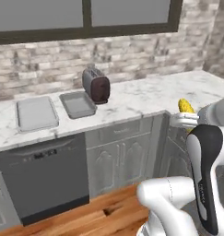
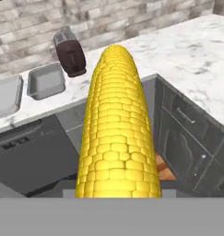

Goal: Place one corn and one fish in each tupperware on the nearby counter, to pack two identical lunches.

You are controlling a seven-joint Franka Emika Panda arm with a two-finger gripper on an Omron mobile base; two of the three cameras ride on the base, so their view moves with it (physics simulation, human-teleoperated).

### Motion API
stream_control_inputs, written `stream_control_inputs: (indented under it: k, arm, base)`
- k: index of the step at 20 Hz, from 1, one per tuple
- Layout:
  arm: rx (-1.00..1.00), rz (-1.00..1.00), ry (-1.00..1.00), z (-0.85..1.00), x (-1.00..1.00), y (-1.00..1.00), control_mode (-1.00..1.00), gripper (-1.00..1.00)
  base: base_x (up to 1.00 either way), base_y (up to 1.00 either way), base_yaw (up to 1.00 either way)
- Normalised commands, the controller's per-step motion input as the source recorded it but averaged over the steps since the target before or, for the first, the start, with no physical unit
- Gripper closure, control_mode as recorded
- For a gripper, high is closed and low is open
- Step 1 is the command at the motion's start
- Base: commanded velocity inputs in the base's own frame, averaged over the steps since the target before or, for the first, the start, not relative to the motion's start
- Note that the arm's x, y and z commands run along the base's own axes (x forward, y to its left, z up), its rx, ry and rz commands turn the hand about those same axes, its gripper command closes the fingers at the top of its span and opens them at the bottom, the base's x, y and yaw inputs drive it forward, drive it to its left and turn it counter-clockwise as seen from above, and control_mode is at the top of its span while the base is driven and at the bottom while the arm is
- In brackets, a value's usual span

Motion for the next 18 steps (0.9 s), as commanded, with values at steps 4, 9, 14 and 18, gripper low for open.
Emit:
stream_control_inputs:
  k: [4, 9, 14, 18]
  arm:
    - [0.0, 0.0, 0.0, 0.0, 0.0, 0.0, 1.0, 1.0]
    - [0.0, 0.0, 0.0, 0.0, 0.0, 0.0, 1.0, 1.0]
    - [0.0, 0.0, 0.0, 0.0, 0.0, 0.0, 1.0, 1.0]
    - [0.0, 0.0, 0.0, 0.0, 0.0, 0.0, 1.0, 1.0]
  base:
    - [0.81, 0.17, 0.61]
    - [0.92, 0.62, 0.42]
    - [0.78, 0.72, 0.05]
    - [0.92, 0.27, -0.05]
